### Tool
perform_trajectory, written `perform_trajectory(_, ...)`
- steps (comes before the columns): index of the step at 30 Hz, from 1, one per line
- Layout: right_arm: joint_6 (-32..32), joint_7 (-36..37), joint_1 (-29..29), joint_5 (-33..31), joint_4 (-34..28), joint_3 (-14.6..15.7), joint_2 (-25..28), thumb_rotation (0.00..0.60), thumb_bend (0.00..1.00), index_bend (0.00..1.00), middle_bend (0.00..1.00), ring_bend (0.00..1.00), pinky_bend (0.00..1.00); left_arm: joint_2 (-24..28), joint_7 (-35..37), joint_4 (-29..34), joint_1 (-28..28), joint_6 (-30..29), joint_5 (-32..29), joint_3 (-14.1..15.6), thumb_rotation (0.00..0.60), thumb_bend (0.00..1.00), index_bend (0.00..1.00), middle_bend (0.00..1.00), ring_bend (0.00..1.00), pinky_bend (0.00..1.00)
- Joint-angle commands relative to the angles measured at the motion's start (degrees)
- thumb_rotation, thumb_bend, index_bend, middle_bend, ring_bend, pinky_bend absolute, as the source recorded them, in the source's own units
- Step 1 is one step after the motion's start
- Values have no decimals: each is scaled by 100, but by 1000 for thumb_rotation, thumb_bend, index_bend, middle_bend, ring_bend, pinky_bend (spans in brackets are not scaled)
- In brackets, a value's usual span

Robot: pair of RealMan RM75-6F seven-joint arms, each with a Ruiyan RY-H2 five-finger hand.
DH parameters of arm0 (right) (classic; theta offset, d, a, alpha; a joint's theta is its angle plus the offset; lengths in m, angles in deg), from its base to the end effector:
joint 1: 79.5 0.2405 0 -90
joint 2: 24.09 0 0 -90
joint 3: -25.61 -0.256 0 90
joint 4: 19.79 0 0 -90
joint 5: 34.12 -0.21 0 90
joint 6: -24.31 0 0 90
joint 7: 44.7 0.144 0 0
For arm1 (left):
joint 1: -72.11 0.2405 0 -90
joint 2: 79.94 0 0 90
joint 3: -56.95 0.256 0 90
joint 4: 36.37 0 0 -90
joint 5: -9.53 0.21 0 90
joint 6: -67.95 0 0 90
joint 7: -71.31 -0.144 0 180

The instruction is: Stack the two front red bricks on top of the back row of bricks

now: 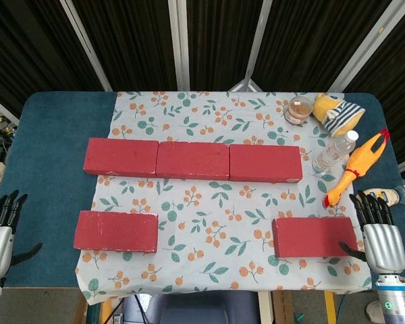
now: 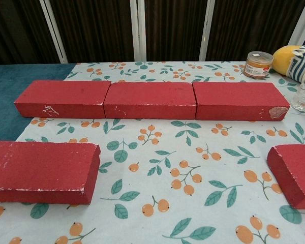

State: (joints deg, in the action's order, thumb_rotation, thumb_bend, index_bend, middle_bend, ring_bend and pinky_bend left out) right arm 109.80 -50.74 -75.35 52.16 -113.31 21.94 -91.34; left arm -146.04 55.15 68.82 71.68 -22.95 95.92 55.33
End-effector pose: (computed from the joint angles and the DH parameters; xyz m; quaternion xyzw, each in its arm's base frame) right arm -0.3019 -0.1794 0.1425 0.5965 -0.3758 0.3841 0.5962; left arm -0.2717 0.1514 0.1440 -0.5725 -0.3831 -0.3781 0.6185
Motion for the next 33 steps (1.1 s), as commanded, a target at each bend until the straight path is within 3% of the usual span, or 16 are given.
perform_trajectory(1,-50,30,2,-18,-35,22,42,600,107,0,53,0,0,-10,-13,1,4,-7,45,18,600,0,7,0,0,99)
perform_trajectory(14,-164,-15,-20,-129,-136,74,102,600,108,0,52,0,0,15,3,4,-12,61,48,25,600,0,7,0,0,99)
perform_trajectory(28,-1571,-629,422,-541,-384,394,441,600,108,0,26,0,0,38,92,27,-12,76,-1,-9,600,0,7,0,0,99)
perform_trajectory(33,-2077,-953,684,-914,-506,351,499,600,108,0,24,0,0,25,39,40,-13,81,5,-4,600,0,7,0,0,99)
